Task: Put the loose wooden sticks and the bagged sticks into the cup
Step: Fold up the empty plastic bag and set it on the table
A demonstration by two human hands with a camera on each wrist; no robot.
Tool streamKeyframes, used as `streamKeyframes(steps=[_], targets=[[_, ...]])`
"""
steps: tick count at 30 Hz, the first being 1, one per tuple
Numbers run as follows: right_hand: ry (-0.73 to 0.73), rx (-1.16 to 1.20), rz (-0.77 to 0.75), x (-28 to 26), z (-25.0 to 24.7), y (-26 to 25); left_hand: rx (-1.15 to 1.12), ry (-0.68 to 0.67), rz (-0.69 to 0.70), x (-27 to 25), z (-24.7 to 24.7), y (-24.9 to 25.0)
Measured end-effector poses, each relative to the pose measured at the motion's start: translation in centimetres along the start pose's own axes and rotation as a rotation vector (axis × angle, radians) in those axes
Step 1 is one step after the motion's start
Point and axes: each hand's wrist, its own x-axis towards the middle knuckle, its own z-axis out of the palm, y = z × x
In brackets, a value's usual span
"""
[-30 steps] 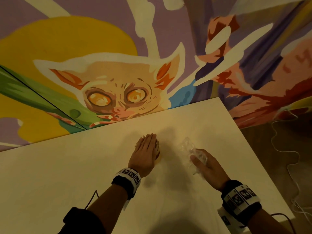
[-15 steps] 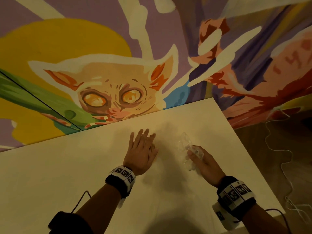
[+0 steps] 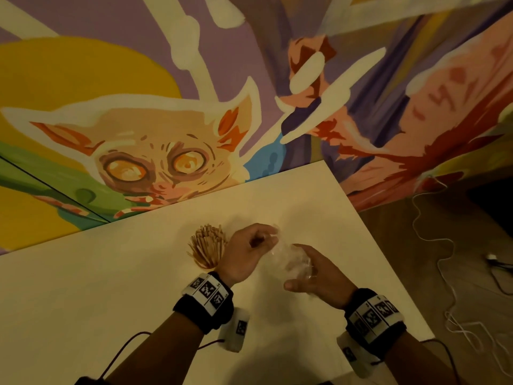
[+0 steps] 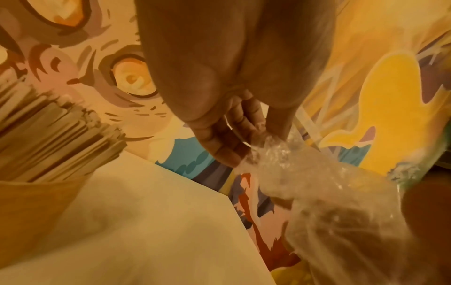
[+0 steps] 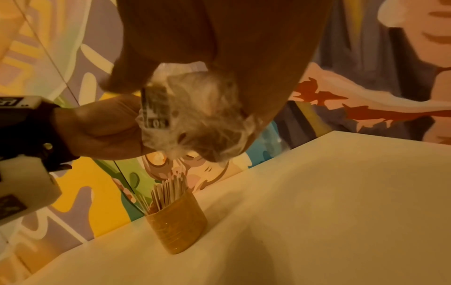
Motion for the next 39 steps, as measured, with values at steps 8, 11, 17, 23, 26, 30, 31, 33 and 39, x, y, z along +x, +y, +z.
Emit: streamKeyframes(steps=[8,11,17,23,26,30,31,33,39], targets=[[0.009,0.05,0.095,-1.2,-3.7,1.9,0.017,0.145,0.016,3.0,-0.2,1.0],[0.061,0.185,0.112,-1.2,-4.8,2.1,0.056,0.255,0.017,3.4,-0.3,0.9],[0.201,0.21,0.082,-0.3,-5.6,2.4,-0.109,0.188,-0.339,0.9,3.2,0.5],[0.179,0.264,0.055,0.8,-5.4,3.0,-0.234,-0.136,-0.401,-0.4,7.7,-0.7],[0.157,0.214,0.059,0.7,-6.6,3.0,-0.24,-0.067,-0.357,0.2,7.7,-1.0],[0.191,0.211,0.099,0.8,-8.5,3.1,-0.162,-0.066,-0.297,0.2,7.3,-1.5],[0.159,0.205,0.12,0.9,-8.7,3.0,-0.143,-0.074,-0.283,0.1,7.3,-1.5],[0.071,0.184,0.191,1.0,-8.9,2.6,-0.11,-0.094,-0.268,-0.2,7.5,-1.5],[0.132,0.091,0.164,2.8,-8.6,2.1,-0.121,0.018,-0.303,-1.0,8.3,-1.0]])
